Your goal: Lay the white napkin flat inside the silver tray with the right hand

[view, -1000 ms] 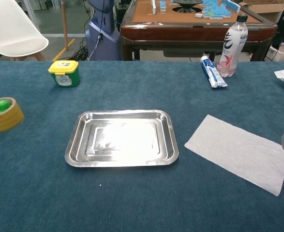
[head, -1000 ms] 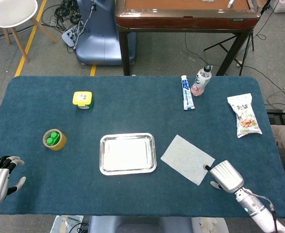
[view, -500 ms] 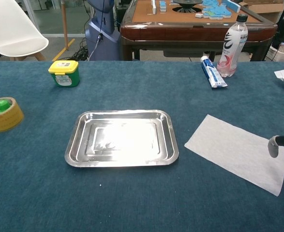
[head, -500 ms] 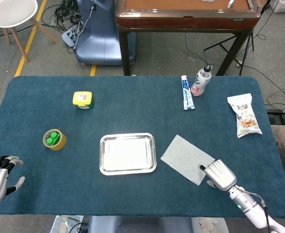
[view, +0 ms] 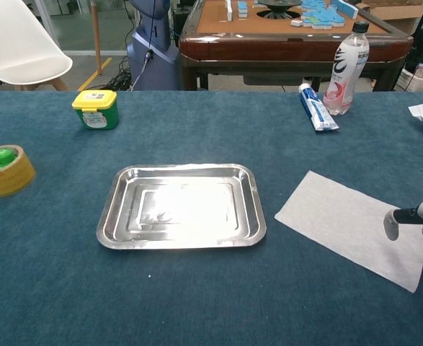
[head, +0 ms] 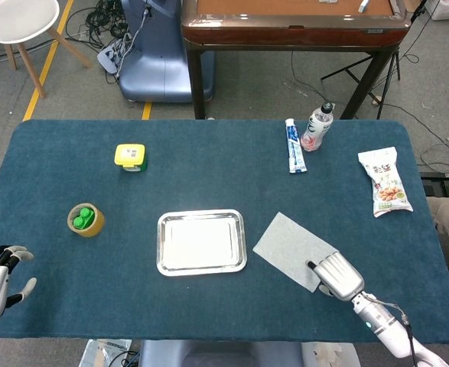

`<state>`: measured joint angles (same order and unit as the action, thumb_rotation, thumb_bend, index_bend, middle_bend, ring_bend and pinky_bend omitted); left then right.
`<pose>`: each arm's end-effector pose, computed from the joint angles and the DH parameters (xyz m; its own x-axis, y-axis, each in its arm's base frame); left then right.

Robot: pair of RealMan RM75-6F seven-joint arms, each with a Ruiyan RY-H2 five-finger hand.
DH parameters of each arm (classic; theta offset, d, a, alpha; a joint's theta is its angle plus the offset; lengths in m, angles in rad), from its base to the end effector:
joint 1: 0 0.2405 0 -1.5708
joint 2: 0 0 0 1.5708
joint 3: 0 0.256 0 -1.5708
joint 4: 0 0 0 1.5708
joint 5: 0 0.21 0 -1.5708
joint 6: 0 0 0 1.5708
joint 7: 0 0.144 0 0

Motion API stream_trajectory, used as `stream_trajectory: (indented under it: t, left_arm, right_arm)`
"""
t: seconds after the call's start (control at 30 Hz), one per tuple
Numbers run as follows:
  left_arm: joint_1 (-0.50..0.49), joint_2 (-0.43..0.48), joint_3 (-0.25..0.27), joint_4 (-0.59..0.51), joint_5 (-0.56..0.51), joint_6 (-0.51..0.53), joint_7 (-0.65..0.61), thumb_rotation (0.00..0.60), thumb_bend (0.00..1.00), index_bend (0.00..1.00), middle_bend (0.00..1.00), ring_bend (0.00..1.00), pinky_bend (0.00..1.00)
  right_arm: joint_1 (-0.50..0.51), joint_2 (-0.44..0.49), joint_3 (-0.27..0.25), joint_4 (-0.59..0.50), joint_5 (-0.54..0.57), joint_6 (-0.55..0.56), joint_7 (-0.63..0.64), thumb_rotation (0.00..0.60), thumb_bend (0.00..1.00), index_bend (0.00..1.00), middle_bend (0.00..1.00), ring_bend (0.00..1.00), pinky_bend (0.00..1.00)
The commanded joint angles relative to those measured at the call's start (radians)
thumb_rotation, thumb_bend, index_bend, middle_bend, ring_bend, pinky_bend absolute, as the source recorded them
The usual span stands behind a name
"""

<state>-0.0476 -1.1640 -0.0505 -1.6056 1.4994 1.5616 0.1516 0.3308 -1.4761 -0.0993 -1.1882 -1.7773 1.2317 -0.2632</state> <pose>-0.3108 0.1691 0.1556 0.4969 -0.0540 0.8661 0.8678 0.0337 -0.4958 -0.2958 -0.2153 0.0109 0.7699 -0.0862 0.6323 -0.5653 -0.5517 0.6132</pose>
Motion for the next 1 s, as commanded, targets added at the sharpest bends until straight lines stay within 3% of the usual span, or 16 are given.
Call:
stream_trajectory:
  t: [0.03, 0.57, 1.0]
  left_arm:
    - [0.000, 0.000, 0.000, 0.000, 0.000, 0.000, -0.001, 0.600, 0.23, 0.41, 0.34, 0.23, 0.48]
    - [0.003, 0.004, 0.001, -0.004, 0.004, 0.002, -0.006, 0.600, 0.23, 0.41, 0.35, 0.23, 0.48]
    - [0.003, 0.004, 0.002, -0.004, 0.006, 0.001, -0.006, 0.600, 0.23, 0.41, 0.35, 0.23, 0.48]
  right_arm:
    - [0.001, -0.006, 0.001, 0.005, 0.004, -0.001, -0.002, 0.600, 0.00, 0.43, 1.00, 1.00, 1.00]
    - [0.014, -0.046, 0.000, 0.036, 0.017, -0.003, -0.013, 0.600, 0.00, 0.43, 1.00, 1.00, 1.00]
    - [0.011, -0.085, -0.006, 0.091, -0.004, 0.059, 0.041, 0.600, 0.00, 0.43, 1.00, 1.00, 1.00]
